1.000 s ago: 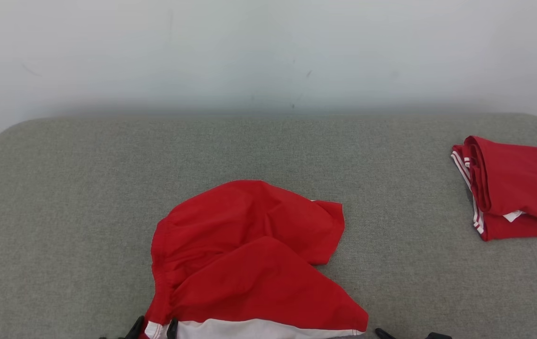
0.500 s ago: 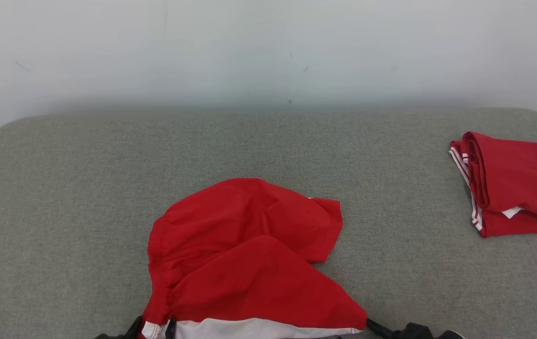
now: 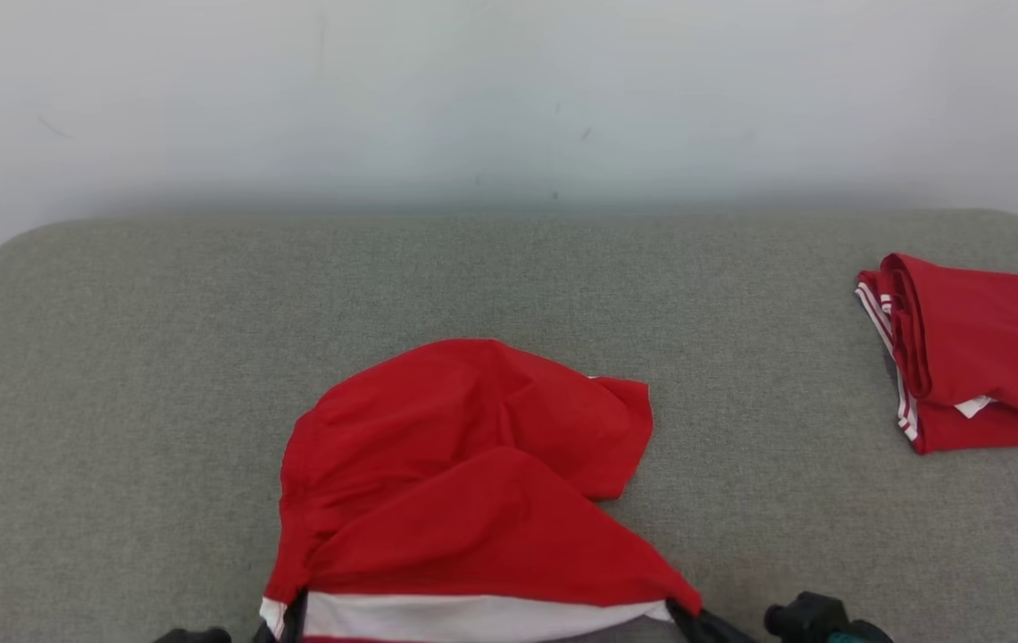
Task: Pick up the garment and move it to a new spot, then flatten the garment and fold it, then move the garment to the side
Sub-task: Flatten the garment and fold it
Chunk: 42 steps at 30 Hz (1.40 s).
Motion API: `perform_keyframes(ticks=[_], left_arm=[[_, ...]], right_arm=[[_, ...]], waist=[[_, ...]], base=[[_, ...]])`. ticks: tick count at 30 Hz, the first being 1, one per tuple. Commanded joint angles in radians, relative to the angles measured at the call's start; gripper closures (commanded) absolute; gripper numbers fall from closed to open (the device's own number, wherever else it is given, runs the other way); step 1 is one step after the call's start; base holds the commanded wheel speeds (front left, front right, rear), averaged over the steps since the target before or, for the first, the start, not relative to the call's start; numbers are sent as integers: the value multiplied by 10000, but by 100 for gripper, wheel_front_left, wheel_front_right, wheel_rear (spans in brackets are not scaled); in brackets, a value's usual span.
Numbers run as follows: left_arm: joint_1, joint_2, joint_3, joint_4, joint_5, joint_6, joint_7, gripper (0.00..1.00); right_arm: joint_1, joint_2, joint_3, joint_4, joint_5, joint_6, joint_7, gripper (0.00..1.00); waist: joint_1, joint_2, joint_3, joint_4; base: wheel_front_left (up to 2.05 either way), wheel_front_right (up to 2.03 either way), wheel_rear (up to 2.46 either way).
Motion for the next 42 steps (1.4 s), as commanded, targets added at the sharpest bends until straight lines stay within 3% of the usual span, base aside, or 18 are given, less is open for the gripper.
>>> perform_keyframes(ticks=[1,8,13,17,21,27,34,42], left_arm=[[-1,76,46,-227,-143,-45,13,100],[-1309,292,-21,-1841,-348,-76,971,100],[-3648,629,-272,-2180,-757,-202,1915,100],[-5459,852,-371,-2011,-1039,-253,2478,100],[-8170,982,-448,-1309,-1531,-233,3163,100],[-12360,552,-91,663,-2429,-233,3705,100],[-16466,22,-247,3022,-2780,-235,2837,100],[-18238,-79,-955,4211,-3339,-236,2013,100]], right_arm=[[39,-204,-47,-264,175,-23,-48,100],[-652,-1040,-454,-2302,2023,-23,527,100],[-2120,-1891,-764,-3505,3214,-22,1338,100],[-3412,-2190,-1105,-3707,3866,-22,1691,100],[-5619,-2408,-1351,-3326,4459,-22,2237,100],[-9635,-2082,-1608,-2008,5491,-22,3306,100],[-13896,-1694,-1423,-8,5412,-22,3455,100],[-15738,-1678,-643,826,5577,-22,2967,100]], waist=[[0,0,24,-10],[0,0,300,46],[0,0,921,40],[0,0,1522,-49],[0,0,2505,-154],[0,0,4112,-293],[0,0,5339,-393],[0,0,5921,-463]], base=[[0,0,0],[0,0,0],[0,0,0],[0,0,0],[0,0,0],[0,0,0],[0,0,0],[0,0,0]])
